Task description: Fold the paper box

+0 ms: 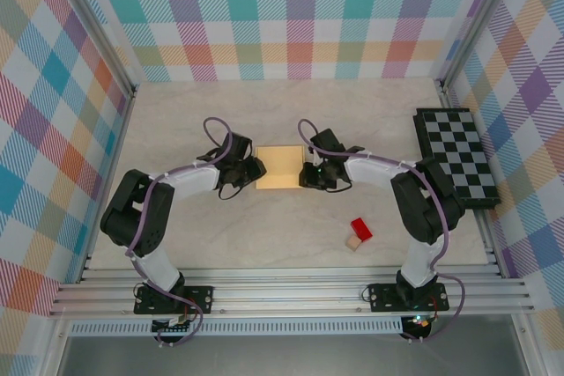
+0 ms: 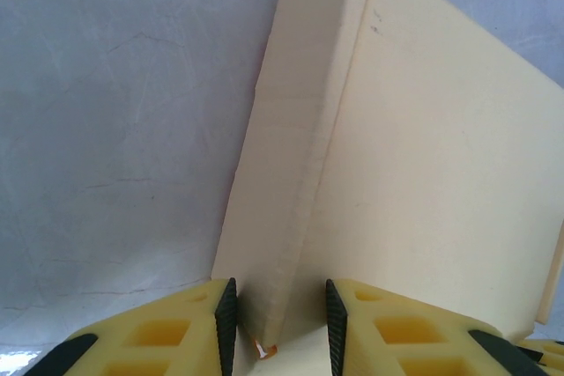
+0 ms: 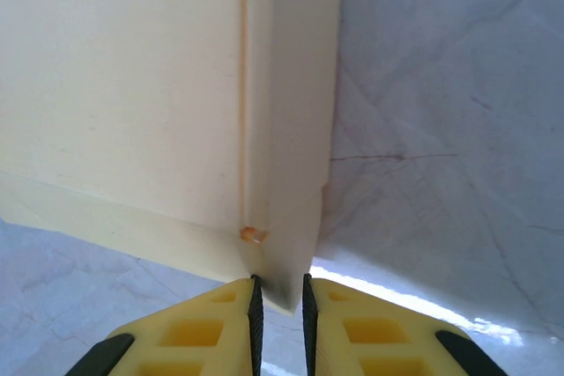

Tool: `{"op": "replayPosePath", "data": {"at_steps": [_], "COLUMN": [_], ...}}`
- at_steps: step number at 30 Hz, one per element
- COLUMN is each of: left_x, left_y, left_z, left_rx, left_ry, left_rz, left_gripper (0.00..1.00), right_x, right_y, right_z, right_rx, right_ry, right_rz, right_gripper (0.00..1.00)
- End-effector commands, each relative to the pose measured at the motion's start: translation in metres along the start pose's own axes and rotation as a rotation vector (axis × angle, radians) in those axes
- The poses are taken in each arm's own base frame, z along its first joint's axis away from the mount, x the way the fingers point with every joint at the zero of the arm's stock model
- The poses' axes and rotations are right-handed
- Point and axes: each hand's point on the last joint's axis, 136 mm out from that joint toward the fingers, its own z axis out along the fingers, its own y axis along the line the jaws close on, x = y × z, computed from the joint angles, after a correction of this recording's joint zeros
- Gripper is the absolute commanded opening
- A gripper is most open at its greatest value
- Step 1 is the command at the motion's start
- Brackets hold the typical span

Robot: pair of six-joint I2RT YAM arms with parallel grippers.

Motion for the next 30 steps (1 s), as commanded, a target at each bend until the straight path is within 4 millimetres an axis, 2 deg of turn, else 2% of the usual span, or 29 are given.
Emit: {"op": "replayPosePath", "data": {"at_steps": [1, 6, 13, 19, 24, 30], "left_x": [0.037, 0.039, 0.042, 0.041, 0.043, 0.043], "left_y": [0.075, 0.077, 0.078, 0.079, 0.08, 0.08], "left_z": [0.012, 0.015, 0.017, 0.018, 0.021, 0.022], "left_rx": [-0.281, -0.283, -0.283, -0.292, -0.293, -0.291], "left_ry": [0.12, 0.136, 0.15, 0.15, 0.156, 0.155], "left_rz": [0.005, 0.009, 0.012, 0.006, 0.003, -0.006], "left_gripper": [0.33, 0.32, 0.32, 0.32, 0.31, 0.31], "right_x": [0.01, 0.009, -0.005, -0.001, 0.005, 0.009], "right_y": [-0.037, -0.042, -0.034, -0.027, -0.011, 0.017], "right_z": [0.012, 0.017, 0.018, 0.002, -0.019, -0.027], "right_rx": [0.122, 0.13, 0.068, 0.036, -0.008, -0.061], "right_ry": [0.026, 0.029, -0.001, -0.018, -0.028, -0.027], "right_rz": [0.009, 0.022, 0.085, 0.116, 0.104, 0.093], "right_gripper": [0.21, 0.2, 0.21, 0.22, 0.22, 0.22]}}
